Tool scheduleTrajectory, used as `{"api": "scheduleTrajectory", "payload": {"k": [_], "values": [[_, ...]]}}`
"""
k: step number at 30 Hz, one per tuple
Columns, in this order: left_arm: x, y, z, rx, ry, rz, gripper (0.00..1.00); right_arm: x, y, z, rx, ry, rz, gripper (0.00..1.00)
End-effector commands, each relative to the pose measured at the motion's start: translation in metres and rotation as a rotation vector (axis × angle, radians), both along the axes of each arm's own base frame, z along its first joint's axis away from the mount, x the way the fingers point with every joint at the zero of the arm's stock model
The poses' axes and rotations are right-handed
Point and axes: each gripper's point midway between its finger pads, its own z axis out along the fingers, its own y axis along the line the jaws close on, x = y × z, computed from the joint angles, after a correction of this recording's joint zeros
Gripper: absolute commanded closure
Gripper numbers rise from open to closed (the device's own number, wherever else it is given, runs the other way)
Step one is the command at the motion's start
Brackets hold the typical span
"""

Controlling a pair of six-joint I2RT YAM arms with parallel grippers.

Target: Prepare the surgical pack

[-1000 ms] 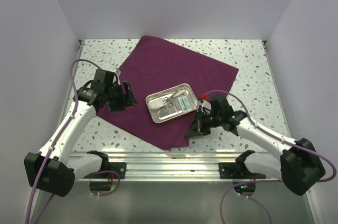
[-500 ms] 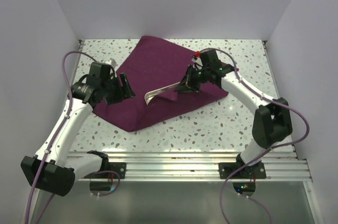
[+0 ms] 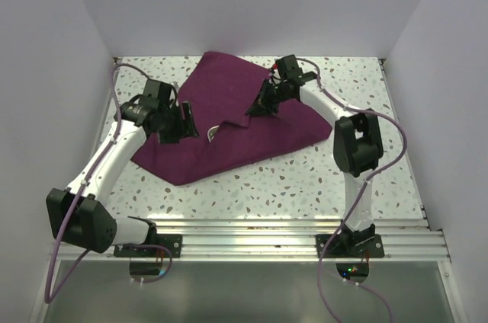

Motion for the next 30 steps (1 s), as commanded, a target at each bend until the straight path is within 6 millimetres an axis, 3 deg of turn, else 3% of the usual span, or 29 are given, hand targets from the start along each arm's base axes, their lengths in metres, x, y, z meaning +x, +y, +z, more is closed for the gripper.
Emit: {"api": "scheduleTrajectory", "payload": {"k": [1,12,16,21,26,30], "values": [[0.019,-0.006,0.005,0.000,-0.048,-0.041,0.29,0.018,0.009,0.010,0.043,-0.016,0.013,0.99],[0.039,-0.007,-0.018,0.028,0.005,-0.052,0.29,0.055,0.016,-0.014,0.098,0.030,-0.016,0.86],[0.042,-0.011,-0.025,0.015,0.024,-0.061,0.29,0.062,0.011,-0.023,0.099,0.038,-0.031,0.74],[0.046,-0.012,-0.030,0.017,0.038,-0.065,0.29,0.065,0.011,-0.034,0.076,0.035,-0.006,0.68],[0.047,-0.010,-0.032,0.032,0.051,-0.064,0.29,0.075,0.011,-0.028,0.077,-0.023,0.006,0.63],[0.048,-0.001,-0.032,0.046,0.058,-0.045,0.29,0.079,0.006,-0.009,-0.012,-0.185,0.087,0.61]]}}
